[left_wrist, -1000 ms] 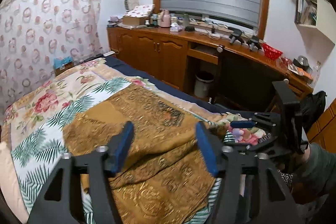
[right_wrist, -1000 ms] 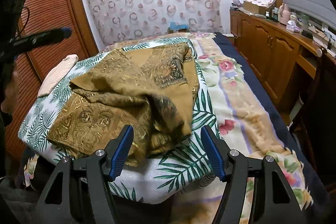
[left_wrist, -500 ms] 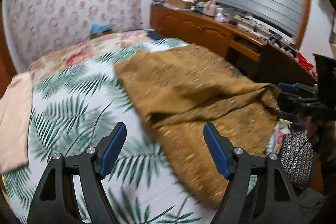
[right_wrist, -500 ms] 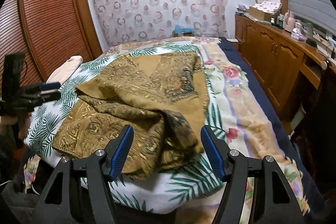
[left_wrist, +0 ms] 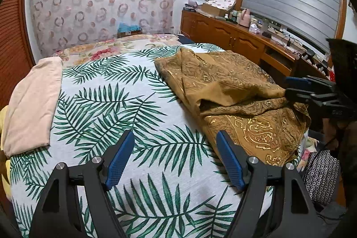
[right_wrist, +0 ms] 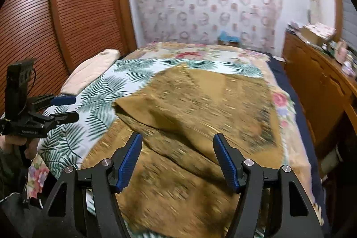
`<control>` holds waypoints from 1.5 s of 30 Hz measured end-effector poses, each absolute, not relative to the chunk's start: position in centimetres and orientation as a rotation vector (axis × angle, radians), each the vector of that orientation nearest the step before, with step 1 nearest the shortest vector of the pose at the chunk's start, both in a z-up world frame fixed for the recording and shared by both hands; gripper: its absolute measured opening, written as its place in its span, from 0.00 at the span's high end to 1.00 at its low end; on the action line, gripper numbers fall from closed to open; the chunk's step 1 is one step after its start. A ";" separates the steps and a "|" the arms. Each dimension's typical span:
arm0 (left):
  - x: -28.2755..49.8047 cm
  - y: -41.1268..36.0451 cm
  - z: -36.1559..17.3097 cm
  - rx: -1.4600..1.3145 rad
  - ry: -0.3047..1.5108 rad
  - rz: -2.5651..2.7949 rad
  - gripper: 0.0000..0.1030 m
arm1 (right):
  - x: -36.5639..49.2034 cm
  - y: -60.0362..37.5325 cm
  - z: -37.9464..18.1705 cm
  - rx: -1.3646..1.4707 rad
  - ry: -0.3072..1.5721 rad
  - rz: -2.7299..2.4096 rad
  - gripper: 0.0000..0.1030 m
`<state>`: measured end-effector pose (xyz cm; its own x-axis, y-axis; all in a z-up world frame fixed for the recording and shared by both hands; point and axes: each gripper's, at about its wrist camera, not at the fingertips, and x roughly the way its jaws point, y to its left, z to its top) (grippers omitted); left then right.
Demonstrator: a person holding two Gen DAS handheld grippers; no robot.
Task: Fold small clothes
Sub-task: 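Move the open right tool to the folded shirt's edge, then grasp the shirt edge with the right tool and lift it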
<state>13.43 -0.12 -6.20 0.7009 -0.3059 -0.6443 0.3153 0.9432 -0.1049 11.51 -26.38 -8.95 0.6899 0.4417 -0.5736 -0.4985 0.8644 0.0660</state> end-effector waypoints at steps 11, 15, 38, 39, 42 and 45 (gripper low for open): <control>13.2 1.0 -6.7 -0.008 0.712 -0.331 0.26 | 16.5 -19.1 -10.5 -0.304 0.700 0.628 0.34; 13.2 1.1 -7.1 -0.016 0.718 -0.332 0.26 | 18.0 -16.7 -10.9 -0.381 0.725 0.627 0.34; 13.1 -0.5 -8.3 0.007 0.750 -0.378 0.26 | 21.9 -18.8 -8.9 -0.298 0.771 0.685 0.96; 13.0 -0.5 -8.3 0.006 0.750 -0.379 0.26 | 22.1 -19.5 -8.2 -0.286 0.756 0.671 0.96; 13.0 -0.7 -8.4 0.004 0.751 -0.381 0.26 | 23.0 -22.2 -5.9 -0.245 0.712 0.604 0.96; 13.0 -0.7 -8.4 0.001 0.751 -0.382 0.26 | 24.2 -25.1 -4.4 -0.222 0.675 0.490 0.96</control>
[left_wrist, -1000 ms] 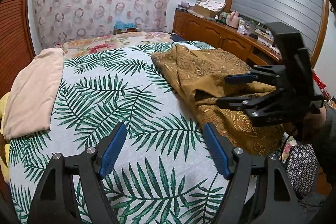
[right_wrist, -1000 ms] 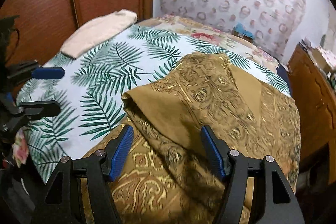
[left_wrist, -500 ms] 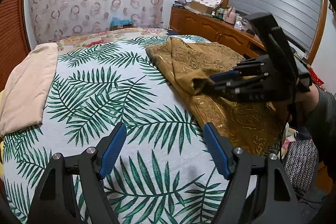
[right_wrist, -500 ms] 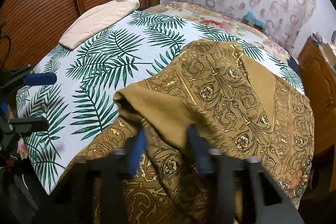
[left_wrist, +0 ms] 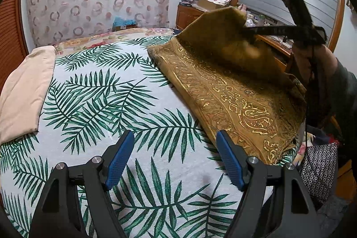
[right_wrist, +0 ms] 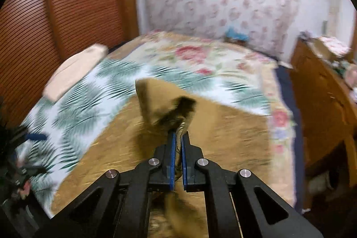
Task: Fold small clothes
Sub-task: 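Grasp the shirt edge with the right tool and lift it, then fold the held edge over the shirt with the right tool and release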
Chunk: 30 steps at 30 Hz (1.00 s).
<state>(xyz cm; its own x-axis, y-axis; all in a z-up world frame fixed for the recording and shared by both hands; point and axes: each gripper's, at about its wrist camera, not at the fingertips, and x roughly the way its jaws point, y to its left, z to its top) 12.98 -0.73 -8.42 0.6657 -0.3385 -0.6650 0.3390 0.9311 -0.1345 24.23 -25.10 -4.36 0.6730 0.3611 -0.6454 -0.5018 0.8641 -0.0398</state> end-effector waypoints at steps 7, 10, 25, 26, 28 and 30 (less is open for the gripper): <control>12.9 -1.4 -8.7 0.003 0.758 -0.396 0.26 | 29.0 -29.3 -5.4 -0.185 0.746 0.247 0.96; 12.8 -1.7 -8.8 0.011 0.762 -0.399 0.26 | 30.5 -29.5 -6.8 -0.167 0.808 0.195 0.94; 12.4 -2.8 -8.7 0.013 0.762 -0.426 0.26 | 19.9 -32.7 -5.3 -0.119 0.713 0.296 0.58; 12.3 -3.0 -8.7 0.015 0.762 -0.428 0.26 | 19.3 -33.1 -5.4 -0.126 0.703 0.306 0.58; 12.3 -3.2 -8.7 0.020 0.762 -0.430 0.26 | 16.9 -33.3 -5.6 -0.133 0.690 0.324 0.58; 12.3 -3.5 -8.6 0.024 0.763 -0.434 0.26 | 15.0 -33.6 -6.0 -0.125 0.684 0.343 0.58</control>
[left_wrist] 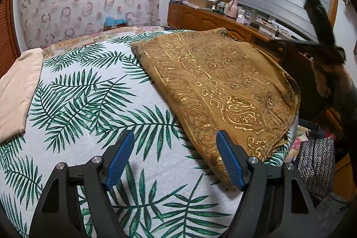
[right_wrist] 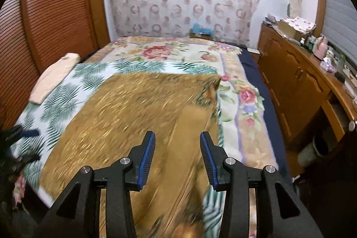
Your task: Fold small clothes
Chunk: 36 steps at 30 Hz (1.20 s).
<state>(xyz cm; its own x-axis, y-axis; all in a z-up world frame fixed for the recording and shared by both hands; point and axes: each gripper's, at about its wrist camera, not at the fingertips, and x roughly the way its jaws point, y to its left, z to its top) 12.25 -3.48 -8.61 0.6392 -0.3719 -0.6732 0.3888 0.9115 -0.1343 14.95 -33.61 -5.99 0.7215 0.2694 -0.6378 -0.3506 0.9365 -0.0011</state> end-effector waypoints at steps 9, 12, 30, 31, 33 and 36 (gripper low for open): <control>11.8 -4.5 -8.9 0.044 0.775 -0.451 0.26 | 8.8 -36.0 -8.0 -0.087 0.700 0.348 0.58; 11.2 -5.0 -9.4 0.051 0.788 -0.463 0.26 | 7.9 -36.7 -8.5 -0.085 0.718 0.339 0.58; 8.6 -6.5 -10.5 0.059 0.814 -0.550 0.38 | 7.5 -35.6 -9.0 -0.073 0.758 0.340 0.87; 8.6 -6.5 -10.5 0.058 0.814 -0.551 0.38 | 7.4 -35.5 -9.0 -0.080 0.757 0.343 0.94; 8.6 -6.6 -10.4 0.057 0.812 -0.550 0.38 | 7.2 -35.5 -8.8 -0.080 0.737 0.355 0.96; 8.5 -6.4 -10.0 0.047 0.805 -0.556 0.38 | 6.2 -36.3 -7.6 -0.060 0.674 0.348 0.98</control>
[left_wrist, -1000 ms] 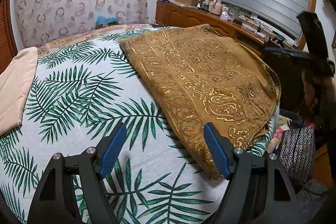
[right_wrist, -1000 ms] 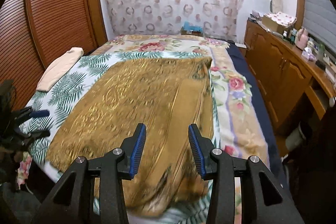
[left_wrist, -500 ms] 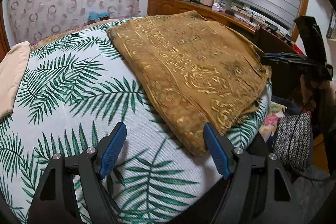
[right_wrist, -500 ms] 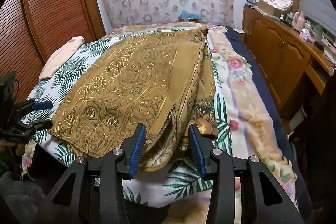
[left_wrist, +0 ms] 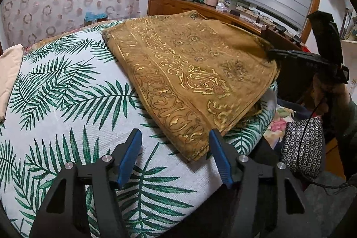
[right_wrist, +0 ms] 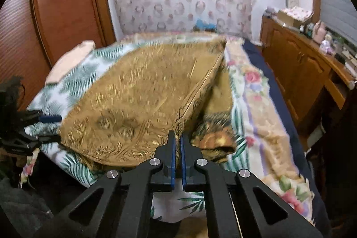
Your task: Fold small clothes
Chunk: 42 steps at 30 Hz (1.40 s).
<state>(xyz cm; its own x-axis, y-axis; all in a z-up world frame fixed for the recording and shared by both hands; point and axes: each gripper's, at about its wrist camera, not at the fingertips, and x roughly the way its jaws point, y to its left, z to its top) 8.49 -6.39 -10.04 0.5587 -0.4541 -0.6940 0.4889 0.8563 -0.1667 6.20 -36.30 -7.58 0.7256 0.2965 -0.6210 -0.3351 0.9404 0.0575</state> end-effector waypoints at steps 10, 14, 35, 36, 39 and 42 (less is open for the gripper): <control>8.2 -7.6 -10.5 0.054 0.819 -0.622 0.46 | 6.9 -38.3 -9.0 -0.040 0.746 0.270 0.98; 8.5 -8.1 -10.8 0.068 0.828 -0.619 0.60 | 7.3 -37.9 -8.8 -0.041 0.745 0.259 0.98; 8.5 -8.4 -8.1 0.030 0.756 -0.613 0.92 | 8.9 -37.7 -10.9 0.049 0.799 0.225 0.45; 8.6 -8.4 -8.2 0.029 0.759 -0.613 0.92 | 9.0 -37.7 -10.9 0.056 0.798 0.229 0.45; 8.6 -8.4 -8.2 0.031 0.759 -0.611 0.92 | 9.2 -37.4 -10.9 0.063 0.798 0.252 0.46; 8.7 -8.5 -8.1 0.032 0.759 -0.611 0.92 | 9.5 -36.8 -10.8 0.053 0.804 0.274 0.59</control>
